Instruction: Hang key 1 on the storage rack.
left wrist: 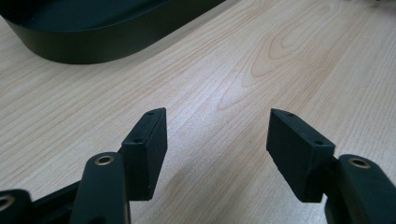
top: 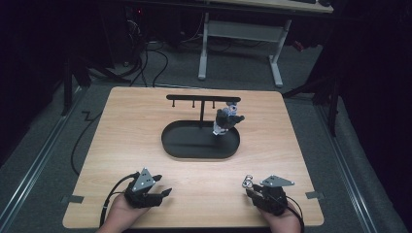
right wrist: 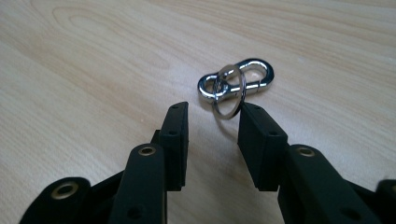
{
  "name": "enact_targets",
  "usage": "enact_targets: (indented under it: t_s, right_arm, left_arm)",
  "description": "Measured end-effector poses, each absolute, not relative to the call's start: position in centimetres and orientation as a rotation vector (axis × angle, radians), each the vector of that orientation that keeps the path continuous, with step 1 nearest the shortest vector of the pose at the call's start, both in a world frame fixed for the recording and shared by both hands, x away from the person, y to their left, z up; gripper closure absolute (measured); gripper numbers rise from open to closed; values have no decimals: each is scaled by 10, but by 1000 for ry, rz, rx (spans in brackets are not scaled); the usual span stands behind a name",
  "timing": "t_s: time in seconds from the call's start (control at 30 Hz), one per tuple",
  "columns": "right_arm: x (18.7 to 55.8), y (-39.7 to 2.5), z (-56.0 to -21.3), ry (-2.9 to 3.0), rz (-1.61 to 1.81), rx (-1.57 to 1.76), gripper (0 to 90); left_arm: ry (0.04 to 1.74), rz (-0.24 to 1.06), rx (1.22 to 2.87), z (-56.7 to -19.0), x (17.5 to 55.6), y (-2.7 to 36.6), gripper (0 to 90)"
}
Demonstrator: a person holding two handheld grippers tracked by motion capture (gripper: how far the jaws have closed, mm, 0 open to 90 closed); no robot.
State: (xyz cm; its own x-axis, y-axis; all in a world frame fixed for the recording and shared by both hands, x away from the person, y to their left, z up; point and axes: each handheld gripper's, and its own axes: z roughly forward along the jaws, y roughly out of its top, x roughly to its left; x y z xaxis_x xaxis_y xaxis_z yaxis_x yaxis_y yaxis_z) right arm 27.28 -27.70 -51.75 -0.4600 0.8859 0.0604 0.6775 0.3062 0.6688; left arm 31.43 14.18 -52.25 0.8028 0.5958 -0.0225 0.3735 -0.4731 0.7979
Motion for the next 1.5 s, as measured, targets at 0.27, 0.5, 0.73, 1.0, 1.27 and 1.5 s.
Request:
enact_targets:
  t_s: [0.27, 0.5, 0.73, 1.0, 1.27, 1.5]
  right_arm:
    - [269, -278, -519, 2261, 901, 1392, 631]
    - [281, -290, -519, 2204, 978, 1477, 548]
    - [293, -284, -522, 2231, 1016, 1488, 636]
    - [284, -271, -513, 2272, 1042, 1377, 817]
    - [283, -261, -518, 2297, 954, 1351, 810]
    - [285, -268, -519, 2296, 922, 1408, 833]
  left_arm:
    - [709, 325, 2128, -523, 314, 139, 390]
    - [718, 323, 2134, -524, 313, 141, 390]
    - [731, 327, 2126, -524, 313, 145, 390]
    - [727, 328, 2130, -525, 313, 145, 390]
    - [728, 329, 2128, -524, 313, 145, 390]
    - [732, 325, 2131, -525, 312, 144, 390]
